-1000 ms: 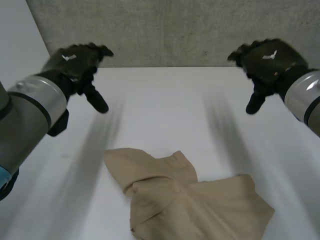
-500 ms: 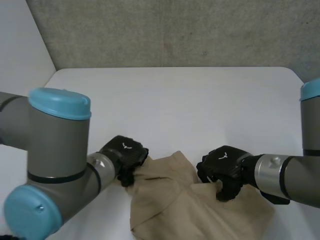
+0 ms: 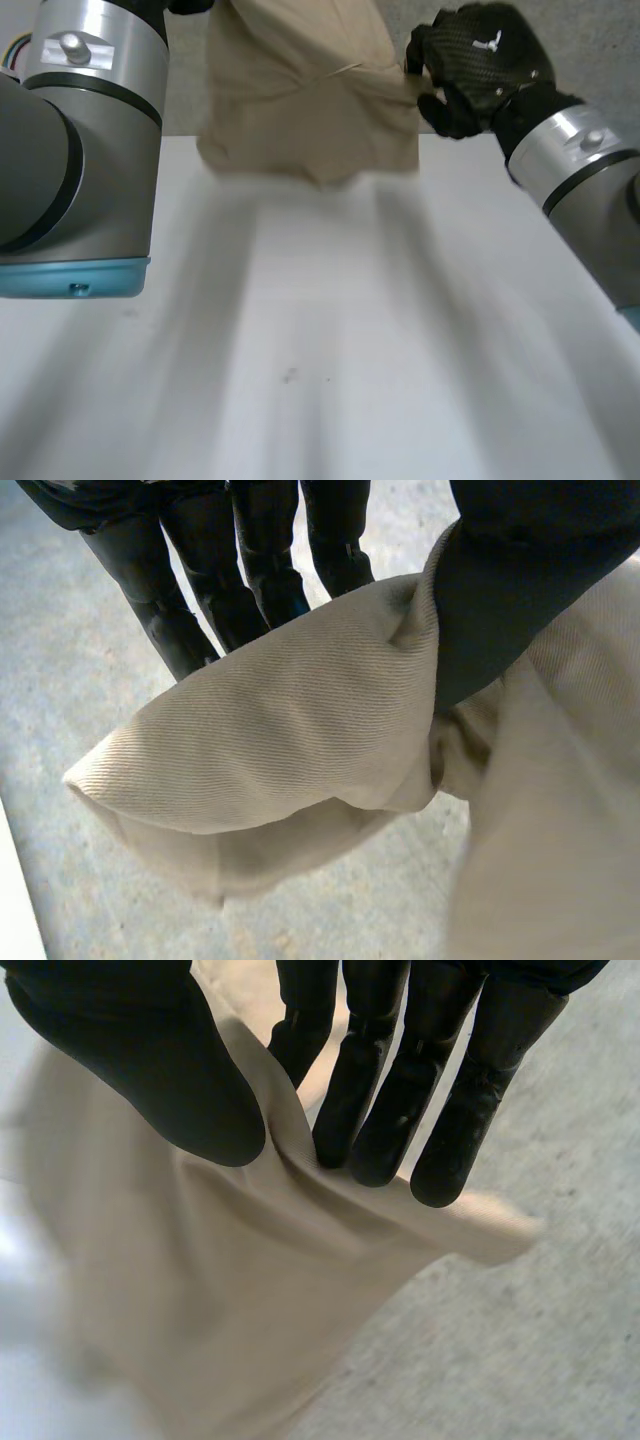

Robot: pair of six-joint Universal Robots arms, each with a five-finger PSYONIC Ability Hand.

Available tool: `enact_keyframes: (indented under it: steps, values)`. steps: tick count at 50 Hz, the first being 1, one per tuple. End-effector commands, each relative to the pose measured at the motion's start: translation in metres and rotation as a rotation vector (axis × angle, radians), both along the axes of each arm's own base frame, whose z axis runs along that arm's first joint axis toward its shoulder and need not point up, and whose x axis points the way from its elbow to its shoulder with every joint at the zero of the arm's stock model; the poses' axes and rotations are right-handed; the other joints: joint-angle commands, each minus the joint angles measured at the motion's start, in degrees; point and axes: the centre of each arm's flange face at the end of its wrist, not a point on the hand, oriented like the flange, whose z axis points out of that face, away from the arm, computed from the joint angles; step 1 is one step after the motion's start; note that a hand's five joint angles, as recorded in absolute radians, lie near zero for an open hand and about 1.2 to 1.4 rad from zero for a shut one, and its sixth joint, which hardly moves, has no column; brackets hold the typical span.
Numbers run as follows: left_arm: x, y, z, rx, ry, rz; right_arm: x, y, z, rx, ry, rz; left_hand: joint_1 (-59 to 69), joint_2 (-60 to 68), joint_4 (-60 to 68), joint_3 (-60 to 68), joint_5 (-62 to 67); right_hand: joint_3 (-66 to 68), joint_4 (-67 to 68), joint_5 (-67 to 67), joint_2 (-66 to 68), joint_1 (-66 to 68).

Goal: Fold the shorts.

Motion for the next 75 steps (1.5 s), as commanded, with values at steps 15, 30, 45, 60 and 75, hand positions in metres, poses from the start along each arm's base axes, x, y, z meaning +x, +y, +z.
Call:
enact_keyframes:
  steps: [15, 30, 45, 60, 75]
  values:
    - [-0.034, 0.101, -0.218, 0.59, -0.574, -0.291, -0.001, 0.004, -0.12, 0.337, 0.519, -0.132, 12.99, 8.52, 8.08, 9.27, 13.02, -22.74, -23.36, -21.53, -22.61, -10.9]
    - [0.008, 0.065, -0.131, 0.456, -0.375, -0.131, -0.009, 0.008, -0.088, 0.242, 0.51, -0.213, -49.28, -53.75, -54.19, -52.99, -49.25, -57.38, -58.01, -56.18, -57.26, -45.55]
    - [0.036, -0.007, -0.172, 0.587, -0.405, -0.071, 0.003, 0.038, -0.091, 0.309, 0.444, -0.072, -49.78, -54.25, -54.69, -53.5, -49.76, -57.38, -58.01, -56.18, -57.26, -45.55]
    - [0.026, -0.032, -0.234, 0.754, -0.454, -0.158, 0.015, 0.068, -0.116, 0.38, 0.469, 0.046, -45.76, -50.22, -50.67, -49.47, -45.73, -57.38, -58.01, -56.18, -57.26, -45.55]
    - [0.014, -0.029, -0.261, 0.875, -0.426, -0.236, 0.011, 0.064, -0.115, 0.377, 0.458, 0.025, -31.78, -36.25, -36.69, -35.5, -31.75, -57.38, -58.01, -56.18, -57.26, -45.55]
